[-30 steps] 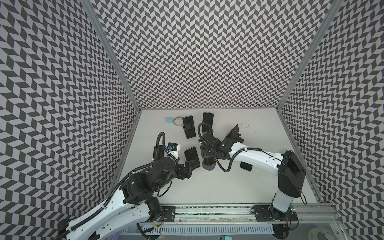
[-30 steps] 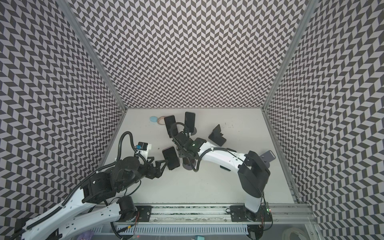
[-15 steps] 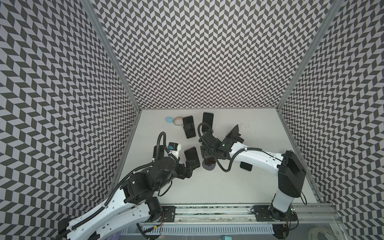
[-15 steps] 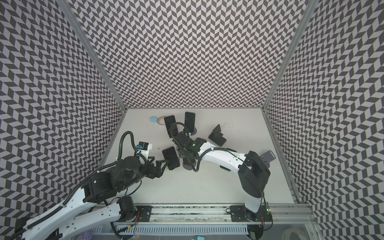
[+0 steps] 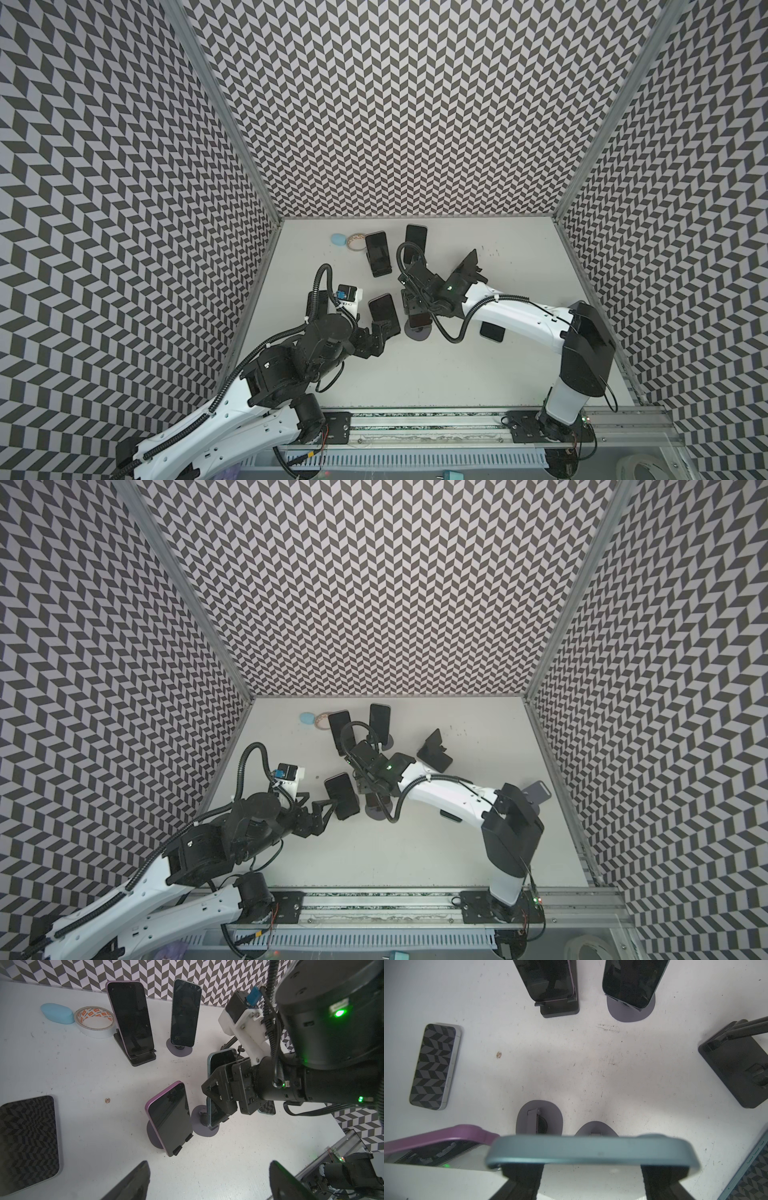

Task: Remove the phone from the phone stand
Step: 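Lift the mint-edged phone off the grey stand with the right gripper while the left withdraws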

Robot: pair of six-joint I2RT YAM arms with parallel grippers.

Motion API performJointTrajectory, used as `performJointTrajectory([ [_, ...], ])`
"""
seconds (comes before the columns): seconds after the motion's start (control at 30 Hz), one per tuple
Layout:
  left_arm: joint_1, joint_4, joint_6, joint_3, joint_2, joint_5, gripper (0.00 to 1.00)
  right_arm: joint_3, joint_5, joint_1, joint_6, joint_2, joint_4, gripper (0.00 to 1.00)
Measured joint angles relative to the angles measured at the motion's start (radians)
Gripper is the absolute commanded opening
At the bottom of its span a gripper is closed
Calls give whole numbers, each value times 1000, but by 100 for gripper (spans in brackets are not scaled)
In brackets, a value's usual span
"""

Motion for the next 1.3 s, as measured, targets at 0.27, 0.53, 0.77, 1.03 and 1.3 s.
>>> performJointTrajectory([
  [0.27,2,12,7,0,7,3,90,1,0,0,0,-23,-14,57],
  [0.53,2,45,13,0,43,28,89,-7,7,0,10,-97,-19,56],
  [0.77,2,85,19,0,82,52,89,-79,14,-13,22,-200,-19,56],
  [1.03,3,134,31,0,129,86,89,-215,14,-64,43,-320,-29,55],
  [1.3,3,197,59,0,211,141,89,-307,7,-111,66,-409,-51,55],
])
